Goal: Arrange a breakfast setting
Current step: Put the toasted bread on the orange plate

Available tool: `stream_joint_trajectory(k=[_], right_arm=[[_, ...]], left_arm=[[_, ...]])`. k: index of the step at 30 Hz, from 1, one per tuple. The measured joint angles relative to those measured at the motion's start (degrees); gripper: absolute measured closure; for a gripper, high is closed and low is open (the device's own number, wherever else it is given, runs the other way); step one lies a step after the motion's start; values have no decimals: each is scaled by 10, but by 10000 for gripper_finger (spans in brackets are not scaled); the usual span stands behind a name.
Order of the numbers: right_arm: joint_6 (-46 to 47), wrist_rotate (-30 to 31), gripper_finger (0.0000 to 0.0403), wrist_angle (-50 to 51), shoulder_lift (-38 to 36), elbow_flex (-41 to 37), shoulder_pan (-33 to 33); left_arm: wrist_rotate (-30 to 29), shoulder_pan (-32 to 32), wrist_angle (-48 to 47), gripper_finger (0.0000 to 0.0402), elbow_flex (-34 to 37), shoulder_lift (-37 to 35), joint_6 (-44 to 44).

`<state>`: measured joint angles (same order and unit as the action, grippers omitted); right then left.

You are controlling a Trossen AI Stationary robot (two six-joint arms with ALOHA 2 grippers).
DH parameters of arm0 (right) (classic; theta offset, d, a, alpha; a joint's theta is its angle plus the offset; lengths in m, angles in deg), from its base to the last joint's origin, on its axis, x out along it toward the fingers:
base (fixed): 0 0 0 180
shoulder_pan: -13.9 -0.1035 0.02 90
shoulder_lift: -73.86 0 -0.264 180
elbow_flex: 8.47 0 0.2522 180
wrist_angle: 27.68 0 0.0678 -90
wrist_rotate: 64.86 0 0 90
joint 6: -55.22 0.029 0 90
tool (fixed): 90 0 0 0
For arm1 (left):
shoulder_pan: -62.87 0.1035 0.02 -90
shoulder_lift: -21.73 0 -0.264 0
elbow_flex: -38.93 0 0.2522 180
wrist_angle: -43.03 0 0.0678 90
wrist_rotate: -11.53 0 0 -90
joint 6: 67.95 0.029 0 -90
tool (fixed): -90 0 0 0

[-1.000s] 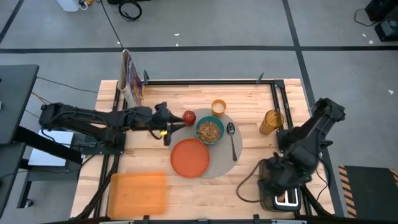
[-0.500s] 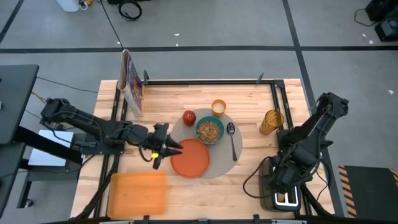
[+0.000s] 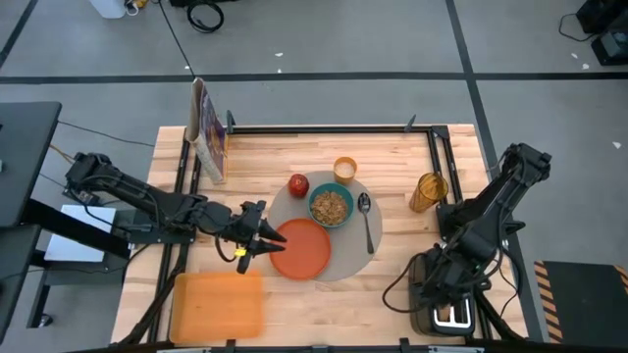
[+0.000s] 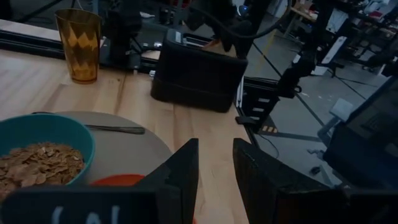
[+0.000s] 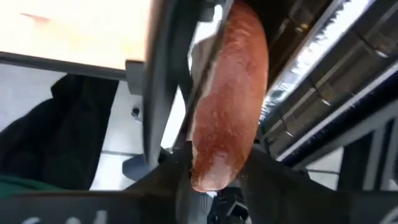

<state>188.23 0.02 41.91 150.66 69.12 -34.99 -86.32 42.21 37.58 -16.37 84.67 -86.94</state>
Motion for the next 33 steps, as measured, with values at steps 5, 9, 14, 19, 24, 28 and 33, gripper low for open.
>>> stream_joint_trajectory(k=[5, 9, 14, 19, 24, 28, 33], right_arm=[[1, -19, 331, 0, -27, 0, 4], [-3, -38, 353, 3, -55, 19, 18], [-4, -121, 350, 20, -90, 71, 29], [-6, -140, 351, 36, -103, 130, 51], [-50, -9, 351, 22, -92, 169, 76], [-151, 147, 352, 18, -55, 169, 112], [-287, 226, 352, -59, 44, 168, 188]], left_arm=[[0, 0, 0, 294, 0, 0, 0], [0, 0, -1, 294, 0, 0, 0], [0, 0, -1, 294, 0, 0, 0], [0, 0, -2, 294, 0, 0, 0], [2, 0, -3, 294, 1, -5, -5], [3, -1, -4, 294, 1, -28, -26], [4, -2, -1, 294, 1, -75, -29]])
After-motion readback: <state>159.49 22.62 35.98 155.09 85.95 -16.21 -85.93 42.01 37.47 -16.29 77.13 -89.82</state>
